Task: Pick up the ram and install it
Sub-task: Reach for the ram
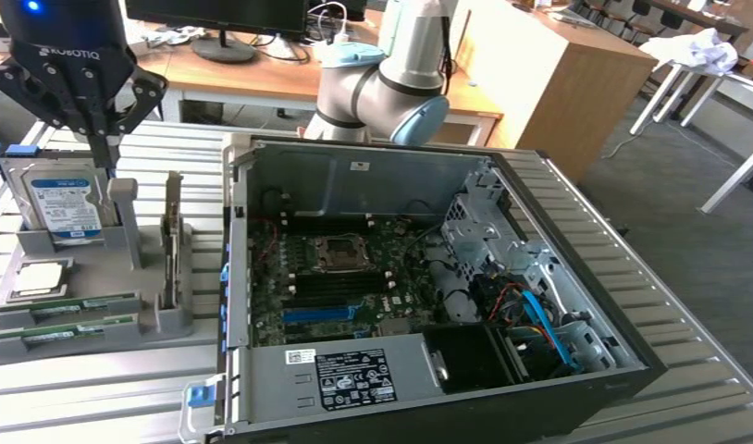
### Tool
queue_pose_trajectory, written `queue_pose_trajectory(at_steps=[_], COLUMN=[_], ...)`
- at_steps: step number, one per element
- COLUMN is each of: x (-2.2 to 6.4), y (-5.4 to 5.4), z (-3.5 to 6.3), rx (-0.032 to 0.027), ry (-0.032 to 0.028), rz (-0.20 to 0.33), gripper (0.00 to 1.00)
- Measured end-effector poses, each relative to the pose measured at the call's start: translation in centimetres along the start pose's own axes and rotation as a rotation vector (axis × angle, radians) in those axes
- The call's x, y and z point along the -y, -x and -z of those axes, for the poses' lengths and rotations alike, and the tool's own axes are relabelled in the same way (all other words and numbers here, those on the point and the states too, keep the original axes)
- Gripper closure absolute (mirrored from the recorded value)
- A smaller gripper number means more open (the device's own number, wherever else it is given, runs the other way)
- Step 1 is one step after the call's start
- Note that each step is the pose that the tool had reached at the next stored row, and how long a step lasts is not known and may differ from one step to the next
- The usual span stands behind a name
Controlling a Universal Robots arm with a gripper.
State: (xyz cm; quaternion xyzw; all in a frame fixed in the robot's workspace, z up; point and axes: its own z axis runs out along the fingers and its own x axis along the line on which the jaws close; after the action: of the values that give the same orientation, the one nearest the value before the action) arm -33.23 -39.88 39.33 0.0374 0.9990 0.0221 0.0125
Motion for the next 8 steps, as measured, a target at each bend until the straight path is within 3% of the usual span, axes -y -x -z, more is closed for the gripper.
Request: queue_pose_trajectory(at_steps=[8], x=[0.35], y=[0.02], z=[0.02], rx=[0.0], ry=[-0.0002], rz=[0.0], gripper=[0.9])
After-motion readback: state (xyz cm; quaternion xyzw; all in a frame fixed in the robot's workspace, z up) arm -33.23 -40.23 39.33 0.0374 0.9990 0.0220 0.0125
